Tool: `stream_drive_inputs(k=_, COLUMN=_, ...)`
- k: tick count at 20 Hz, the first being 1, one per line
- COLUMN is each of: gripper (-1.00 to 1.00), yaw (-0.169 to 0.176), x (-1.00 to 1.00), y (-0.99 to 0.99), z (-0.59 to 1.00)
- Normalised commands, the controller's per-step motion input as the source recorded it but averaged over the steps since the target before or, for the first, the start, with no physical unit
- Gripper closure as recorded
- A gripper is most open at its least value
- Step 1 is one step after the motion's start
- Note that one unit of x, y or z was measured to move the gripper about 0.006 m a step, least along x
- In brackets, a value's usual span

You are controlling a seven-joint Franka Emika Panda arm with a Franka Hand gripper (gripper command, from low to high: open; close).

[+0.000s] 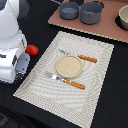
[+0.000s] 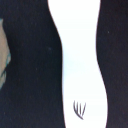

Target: Place the pan onto the stove and place the fish and sausage into the pan.

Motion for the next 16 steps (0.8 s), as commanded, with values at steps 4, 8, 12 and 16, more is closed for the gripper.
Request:
stream_drive_inputs(k=4, gripper=1.0, yaw=0.0, x=0.05, y=-0.03, z=-0.01)
stream_drive_inputs(k=8, gripper=1.0, yaw=0.0, x=0.0, y=-0.1, z=-0.04)
stream_drive_inputs(k=12, gripper=1.0, yaw=0.0, x=0.0, y=-0.11, z=-0.07)
stream_drive_inputs(k=16, gripper=1.0, yaw=0.0, x=0.01, y=-0.09, z=-0.11)
